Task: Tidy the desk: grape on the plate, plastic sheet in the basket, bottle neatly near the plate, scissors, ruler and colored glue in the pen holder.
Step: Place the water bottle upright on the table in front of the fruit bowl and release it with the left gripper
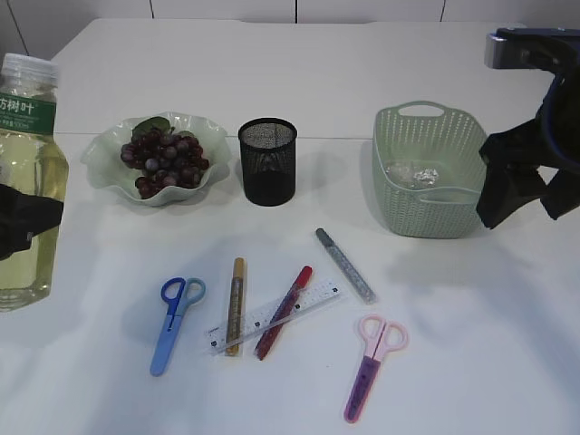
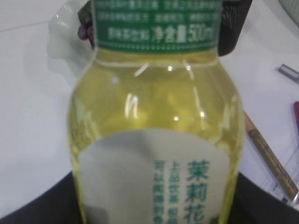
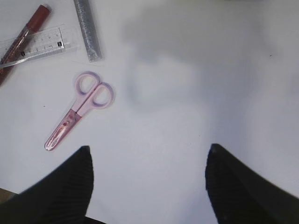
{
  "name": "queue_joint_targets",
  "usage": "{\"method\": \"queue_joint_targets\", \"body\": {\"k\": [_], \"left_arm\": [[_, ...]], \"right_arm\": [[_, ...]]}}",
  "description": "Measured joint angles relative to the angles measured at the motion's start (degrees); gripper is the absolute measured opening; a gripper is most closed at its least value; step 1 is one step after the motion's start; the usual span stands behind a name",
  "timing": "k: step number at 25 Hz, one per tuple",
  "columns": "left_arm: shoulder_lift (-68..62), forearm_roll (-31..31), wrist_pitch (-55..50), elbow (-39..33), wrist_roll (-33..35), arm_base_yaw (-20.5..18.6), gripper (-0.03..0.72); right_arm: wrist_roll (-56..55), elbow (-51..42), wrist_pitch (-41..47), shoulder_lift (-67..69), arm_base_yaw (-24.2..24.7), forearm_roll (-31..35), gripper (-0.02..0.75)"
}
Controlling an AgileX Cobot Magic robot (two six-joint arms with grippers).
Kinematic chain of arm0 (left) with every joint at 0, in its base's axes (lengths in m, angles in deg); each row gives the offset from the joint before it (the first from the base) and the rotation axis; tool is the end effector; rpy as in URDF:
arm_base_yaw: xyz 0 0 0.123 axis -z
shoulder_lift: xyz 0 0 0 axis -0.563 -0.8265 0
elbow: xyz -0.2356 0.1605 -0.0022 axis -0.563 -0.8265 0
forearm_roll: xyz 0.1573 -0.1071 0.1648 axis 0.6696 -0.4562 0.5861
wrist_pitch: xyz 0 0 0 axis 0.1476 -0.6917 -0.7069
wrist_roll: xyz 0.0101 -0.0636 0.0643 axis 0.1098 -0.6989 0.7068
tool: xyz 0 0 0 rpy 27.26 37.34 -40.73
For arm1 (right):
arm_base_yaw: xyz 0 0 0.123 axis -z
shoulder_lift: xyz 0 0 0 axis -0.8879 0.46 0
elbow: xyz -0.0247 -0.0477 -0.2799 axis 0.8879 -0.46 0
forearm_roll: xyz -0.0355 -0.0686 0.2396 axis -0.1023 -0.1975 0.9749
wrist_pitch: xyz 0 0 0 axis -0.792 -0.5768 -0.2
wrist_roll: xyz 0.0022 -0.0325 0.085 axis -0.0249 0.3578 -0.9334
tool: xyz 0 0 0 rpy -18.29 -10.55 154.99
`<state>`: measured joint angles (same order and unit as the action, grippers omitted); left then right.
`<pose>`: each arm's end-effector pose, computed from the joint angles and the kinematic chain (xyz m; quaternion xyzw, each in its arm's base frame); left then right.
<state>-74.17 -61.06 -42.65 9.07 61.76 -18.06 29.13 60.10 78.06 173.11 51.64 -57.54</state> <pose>0.2147 -0.0624 0.2403 0.1272 0.8804 -0.0638 0.4524 0.2850 0.0648 0.2968 -0.1102 0.9852 0.0616 0.1160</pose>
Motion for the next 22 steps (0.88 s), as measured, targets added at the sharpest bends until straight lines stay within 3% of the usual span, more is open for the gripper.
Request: {"method": "queue_joint_targets", "body": {"k": [12,17,22], "left_arm": [[-6.1,-0.5,43.4,-10.8,-1.0,0.0,0.432],[-13.9,0.3,61.1,-11.0,-8.0,0.0,0.432],[-21.0,2.5,67.1,-10.9,-10.2,0.0,0.432]], "right_arm": [[0.0,0.0,0.0,0.0,0.0,0.0,0.577],[0.0,0.0,0.0,0.0,0.0,0.0,0.577],[0.0,0.0,0.0,0.0,0.0,0.0,0.577]]}}
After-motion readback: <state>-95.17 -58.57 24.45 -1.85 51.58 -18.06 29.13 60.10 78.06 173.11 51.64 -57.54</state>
